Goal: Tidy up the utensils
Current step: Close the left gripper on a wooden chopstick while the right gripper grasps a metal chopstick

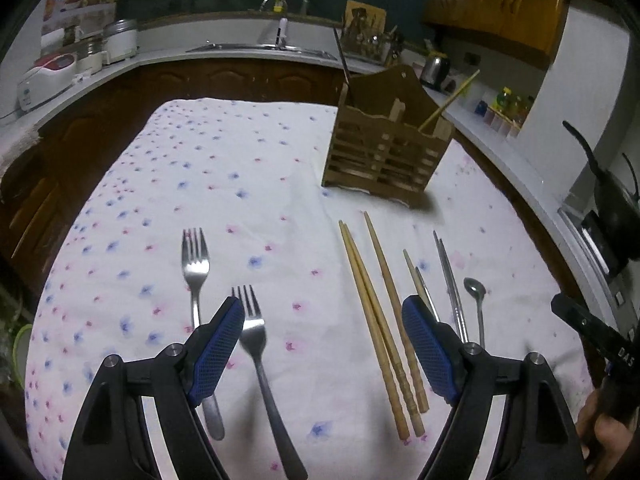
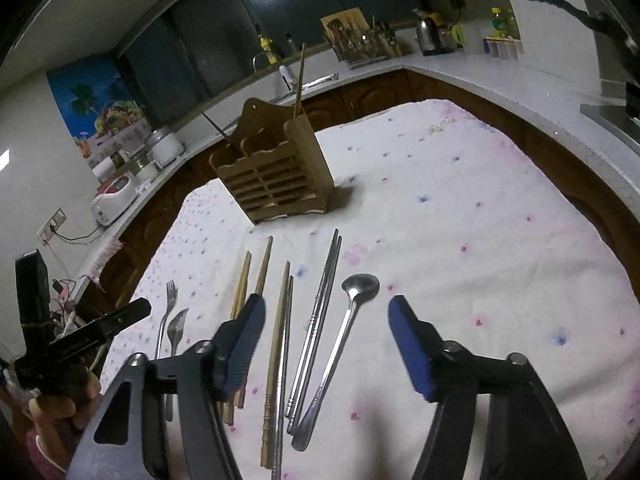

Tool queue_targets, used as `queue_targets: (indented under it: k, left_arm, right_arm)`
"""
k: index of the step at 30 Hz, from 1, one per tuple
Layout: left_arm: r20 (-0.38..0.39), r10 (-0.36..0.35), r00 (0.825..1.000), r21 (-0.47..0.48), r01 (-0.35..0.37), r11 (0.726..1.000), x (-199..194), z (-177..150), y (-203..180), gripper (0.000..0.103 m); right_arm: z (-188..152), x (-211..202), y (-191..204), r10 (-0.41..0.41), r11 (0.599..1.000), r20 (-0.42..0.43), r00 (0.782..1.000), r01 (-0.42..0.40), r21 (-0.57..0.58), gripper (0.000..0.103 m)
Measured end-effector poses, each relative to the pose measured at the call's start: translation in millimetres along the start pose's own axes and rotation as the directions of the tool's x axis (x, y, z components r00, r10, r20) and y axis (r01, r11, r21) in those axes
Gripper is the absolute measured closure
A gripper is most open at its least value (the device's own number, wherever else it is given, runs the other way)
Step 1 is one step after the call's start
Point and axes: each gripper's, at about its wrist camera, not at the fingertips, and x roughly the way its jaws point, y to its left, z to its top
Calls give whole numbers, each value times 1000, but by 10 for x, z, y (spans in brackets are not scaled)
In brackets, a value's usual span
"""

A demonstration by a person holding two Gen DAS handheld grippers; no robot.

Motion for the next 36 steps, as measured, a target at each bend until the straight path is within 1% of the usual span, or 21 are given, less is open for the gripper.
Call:
queue_targets:
  k: [3,5,7,9,11,13,16,18,20,22,25,29,30,31,32,35,36]
  left_arm:
    - [-27,0,1000,11,0,1000,136,47,-47,27]
    - [-39,2,999,19,-1,1000,218,78,-80,31]
    - [-50,5,999,28,-4,1000,301,110,-110,37]
    - [-61,7,998,37,-5,999,379,143,-132,40]
    - [-74,15,997,50,-12,999,467,175,-161,41]
    - [-89,22,996,64,-16,998,558,207,-186,44]
    - [-131,25,991,76,-15,997,751,257,-232,47]
    - [-158,26,987,84,-13,996,871,277,-253,48]
    - [-186,36,982,98,-18,995,1010,287,-277,49]
    - [-213,49,976,107,-26,994,1137,287,-295,55]
    - [-242,52,969,106,-27,994,1294,287,-291,60]
    - [-238,41,970,100,-17,995,1368,318,-279,60]
    - [-240,36,970,99,-12,995,1383,323,-271,59]
    - [-242,31,970,97,-8,995,1381,324,-263,59]
    - [-244,22,969,91,0,996,1390,327,-244,59]
    - [-246,15,969,92,8,996,1394,327,-209,59]
    - [-247,15,969,95,9,995,1400,324,-206,59]
  right_arm:
    - [31,83,-3,8,1000,-21,1000,-8,1,54]
    - [57,134,14,11,1000,-27,1000,-11,-6,57]
    - [93,218,27,11,1000,-43,999,-11,-8,61]
    - [132,305,50,9,1000,-59,998,-10,-15,69]
    - [180,413,78,13,1000,-79,997,-15,-24,72]
    - [221,510,111,16,999,-95,995,-20,-35,75]
    - [280,685,150,16,998,-125,992,-23,-51,79]
    - [299,823,161,18,998,-153,988,-27,-54,85]
    - [304,929,165,11,998,-172,985,-21,-59,88]
    - [306,1018,164,7,998,-187,982,-19,-63,88]
    - [306,1134,135,-8,998,-210,978,-6,-66,90]
    - [278,1263,86,-38,997,-250,967,20,-73,91]
    - [257,1302,62,-47,997,-266,963,28,-74,95]
    - [240,1329,42,-52,997,-277,959,32,-75,96]
    - [234,1325,26,-53,996,-269,962,33,-77,99]
    - [248,1338,2,-55,997,-279,959,37,-70,99]
    - [252,1345,10,-62,996,-280,958,41,-77,97]
